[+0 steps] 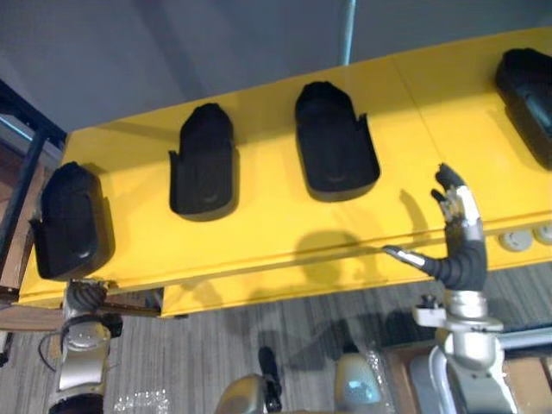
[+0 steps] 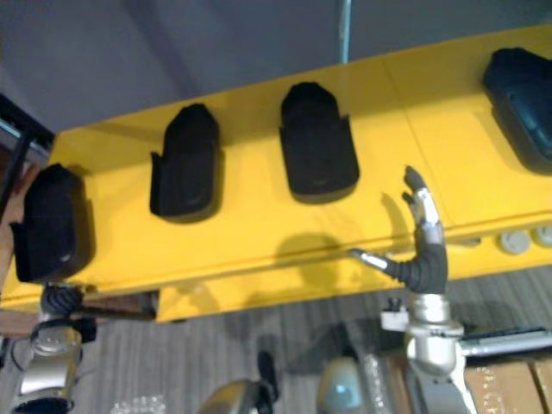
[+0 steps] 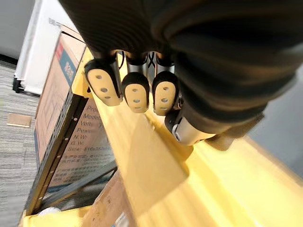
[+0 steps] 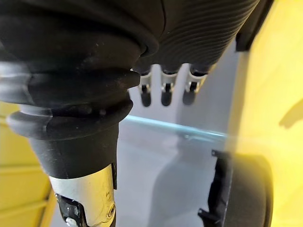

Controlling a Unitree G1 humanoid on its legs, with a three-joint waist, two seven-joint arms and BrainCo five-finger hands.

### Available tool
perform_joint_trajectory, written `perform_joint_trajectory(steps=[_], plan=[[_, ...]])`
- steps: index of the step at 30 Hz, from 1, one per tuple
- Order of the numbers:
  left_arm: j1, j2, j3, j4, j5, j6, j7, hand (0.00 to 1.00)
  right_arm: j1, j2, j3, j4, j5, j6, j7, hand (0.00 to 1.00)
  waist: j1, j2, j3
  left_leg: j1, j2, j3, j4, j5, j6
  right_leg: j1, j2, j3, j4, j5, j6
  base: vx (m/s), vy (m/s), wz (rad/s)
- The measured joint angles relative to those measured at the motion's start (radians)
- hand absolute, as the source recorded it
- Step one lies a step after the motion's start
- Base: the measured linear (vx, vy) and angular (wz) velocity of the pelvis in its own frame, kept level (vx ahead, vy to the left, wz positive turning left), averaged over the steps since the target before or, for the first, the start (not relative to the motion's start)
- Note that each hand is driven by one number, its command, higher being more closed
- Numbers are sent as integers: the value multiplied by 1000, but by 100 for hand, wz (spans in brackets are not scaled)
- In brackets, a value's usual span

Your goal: Walk over and take plastic housings, then place them on the shelf

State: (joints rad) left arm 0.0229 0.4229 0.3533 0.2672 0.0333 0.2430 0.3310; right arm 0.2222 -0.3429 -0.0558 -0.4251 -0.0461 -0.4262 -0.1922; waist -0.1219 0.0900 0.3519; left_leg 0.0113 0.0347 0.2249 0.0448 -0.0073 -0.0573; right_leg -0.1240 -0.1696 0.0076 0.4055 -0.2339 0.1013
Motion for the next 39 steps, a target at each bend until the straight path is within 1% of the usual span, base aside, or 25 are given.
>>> perform_joint_trajectory(steps=[2, 3, 4, 8, 9, 10, 12, 16, 17, 20, 22, 24, 26, 27, 31, 33, 35, 39], plan=[[-10, -1, 0, 1, -28, -23, 28, 100, 0, 0, 0, -2, 2, 0, 2, 0, -1, -1, 0, 0, -1, 2, 0, 0, 0, -7, -2, 6, 8, -3, 0, -7, -5, -7], [-20, -1, 1, 1, -30, -34, 58, 100, 0, 0, 2, -6, 3, 0, 2, 0, 0, -1, 0, -3, -2, 6, 1, 0, 0, -16, -4, 12, 18, -6, 0, -9, -7, -5], [-26, -1, 2, 1, -33, -42, 72, 100, 0, 0, 2, -11, 3, 0, 3, 0, -1, -3, 1, -4, -3, 6, 2, 0, 0, -19, -4, 15, 23, -8, 1, -15, -19, -4], [-64, -3, 21, -1, -35, -98, 170, 100, 8, -1, 21, -47, 2, -1, 18, 0, -5, -3, 1, -12, -5, 9, 10, 0, 0, -34, -6, 20, 42, -14, 1, -4, -8, 0], [-67, -3, 26, -2, -34, -102, 180, 100, 8, -1, 24, -49, 2, -1, 19, 0, -5, -3, 2, -12, -4, 9, 11, 0, -1, -34, -7, 20, 43, -14, 1, 0, 0, 0], [-75, -3, 34, -3, -34, -106, 220, 100, 10, -1, 30, -53, 2, -1, 19, 0, -5, -3, 2, -12, -5, 10, 13, -1, -1, -36, -9, 22, 47, -15, 1, 0, 0, 0], [-78, -4, 35, -4, -34, -105, 242, 100, 12, -1, 35, -63, 2, -1, 19, 0, -5, -4, 2, -14, -7, 14, 19, -4, -2, -40, -12, 24, 54, -19, 2, -10, -2, -2], [-74, -9, 37, -5, -37, -85, 251, 100, 10, -1, 43, -78, 2, -2, 20, 0, -4, -4, 2, -17, -9, 29, 24, -5, -1, -51, -15, 34, 65, -21, 2, -19, -4, -6], [-74, -13, 37, -6, -38, -74, 251, 100, 12, -2, 44, -78, 2, -2, 22, 0, -4, -4, 2, -18, -9, 29, 28, -8, -1, -51, -16, 34, 66, -21, 2, 0, 0, 0], [-76, -18, 40, -5, -79, -16, 241, 100, 13, -3, 43, -78, 2, -2, 32, 0, -7, -4, 2, -24, -10, 30, 37, -11, 0, -54, -18, 36, 69, -20, 2, 0, 0, 0], [-75, -24, 41, 1, -107, 3, 233, 100, 12, -6, 43, -80, 2, -2, 42, 0, -6, -4, 2, -30, -11, 32, 38, -11, 0, -60, -19, 38, 71, -20, 3, 0, 0, 0], [-83, -48, 73, 31, -115, 23, 218, 100, 7, -10, 42, -84, 3, -1, 48, 0, -6, -4, 2, -33, -13, 37, 39, -11, 0, -69, -19, 45, 76, -20, 4, -3, -1, -5], [-85, -48, 74, 56, -123, 28, 207, 100, 7, -13, 42, -93, 4, -1, 60, 0, -7, -4, 2, -33, -13, 37, 39, -11, 0, -70, -19, 46, 77, -20, 3, 0, 0, 0], [-87, -48, 75, 67, -145, 29, 205, 100, 7, -14, 42, -104, 5, 1, 65, 0, -7, -4, 2, -33, -13, 37, 39, -11, 0, -71, -19, 46, 78, -20, 4, 0, 0, 0], [-99, -48, 75, 90, -152, 28, 204, 100, -3, -15, 41, -128, 7, 1, 84, 0, -7, -4, 1, -49, -14, 40, 53, -14, 2, -87, -21, 51, 88, -20, 4, 0, 0, 0], [-108, -49, 75, 106, -153, 25, 206, 100, -10, -15, 43, -129, 10, 10, 89, 0, -7, -4, 1, -54, -14, 41, 59, -14, 2, -92, -21, 53, 94, -20, 4, 0, 0, 0], [-113, -49, 75, 116, -154, 17, 215, 100, -11, -22, 43, -131, 12, 10, 90, 0, -9, -4, 1, -58, -14, 42, 67, -16, 3, -96, -22, 56, 99, -20, 4, -9, -1, -2], [-115, -51, 75, 116, -151, -25, 284, 100, -12, -39, 43, -137, 12, 10, 90, 0, -11, -4, 1, -73, -17, 55, 74, -17, 3, -124, -23, 73, 118, -21, 5, -32, 2, -5]])
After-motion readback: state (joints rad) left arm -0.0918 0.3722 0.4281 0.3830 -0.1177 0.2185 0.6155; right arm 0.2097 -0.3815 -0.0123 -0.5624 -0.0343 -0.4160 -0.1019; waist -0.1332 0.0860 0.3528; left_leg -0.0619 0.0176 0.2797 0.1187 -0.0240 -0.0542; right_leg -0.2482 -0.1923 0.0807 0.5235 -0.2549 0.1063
